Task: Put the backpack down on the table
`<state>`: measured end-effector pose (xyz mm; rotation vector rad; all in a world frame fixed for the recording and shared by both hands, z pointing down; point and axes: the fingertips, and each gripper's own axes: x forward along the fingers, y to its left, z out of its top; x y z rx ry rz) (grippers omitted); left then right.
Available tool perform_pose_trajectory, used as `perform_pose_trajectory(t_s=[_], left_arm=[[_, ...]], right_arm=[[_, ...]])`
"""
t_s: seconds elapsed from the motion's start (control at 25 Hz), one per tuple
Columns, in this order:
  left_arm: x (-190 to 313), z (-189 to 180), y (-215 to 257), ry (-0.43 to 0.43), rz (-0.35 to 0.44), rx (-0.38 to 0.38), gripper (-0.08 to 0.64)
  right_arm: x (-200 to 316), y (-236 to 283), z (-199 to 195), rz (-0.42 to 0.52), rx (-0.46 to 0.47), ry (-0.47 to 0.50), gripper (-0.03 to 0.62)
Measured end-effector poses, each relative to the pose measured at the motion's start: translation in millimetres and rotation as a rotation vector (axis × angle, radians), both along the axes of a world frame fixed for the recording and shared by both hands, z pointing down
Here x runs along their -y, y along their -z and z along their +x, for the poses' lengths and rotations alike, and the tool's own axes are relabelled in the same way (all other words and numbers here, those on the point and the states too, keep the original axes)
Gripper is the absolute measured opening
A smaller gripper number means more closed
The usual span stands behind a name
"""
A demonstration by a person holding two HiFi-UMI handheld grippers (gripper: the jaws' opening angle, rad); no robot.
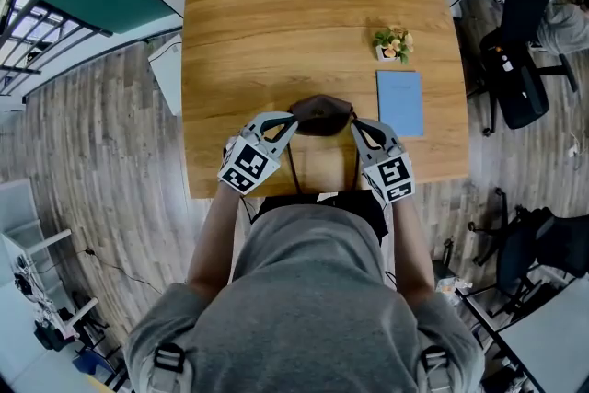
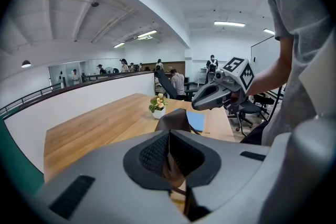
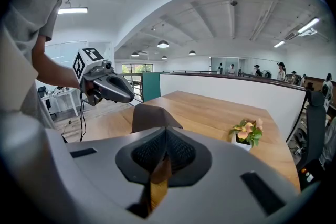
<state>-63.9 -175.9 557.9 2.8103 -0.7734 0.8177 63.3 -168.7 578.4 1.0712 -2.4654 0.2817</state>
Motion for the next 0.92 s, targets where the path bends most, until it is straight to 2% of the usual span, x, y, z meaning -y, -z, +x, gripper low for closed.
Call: perform_pose_trajectory(t_s=[0.92], left_arm=[[11, -7, -5, 0.008, 0.003, 0.014, 0.023]], right_arm=[[12, -8, -5, -0.016, -0.021, 0.036, 0.003]])
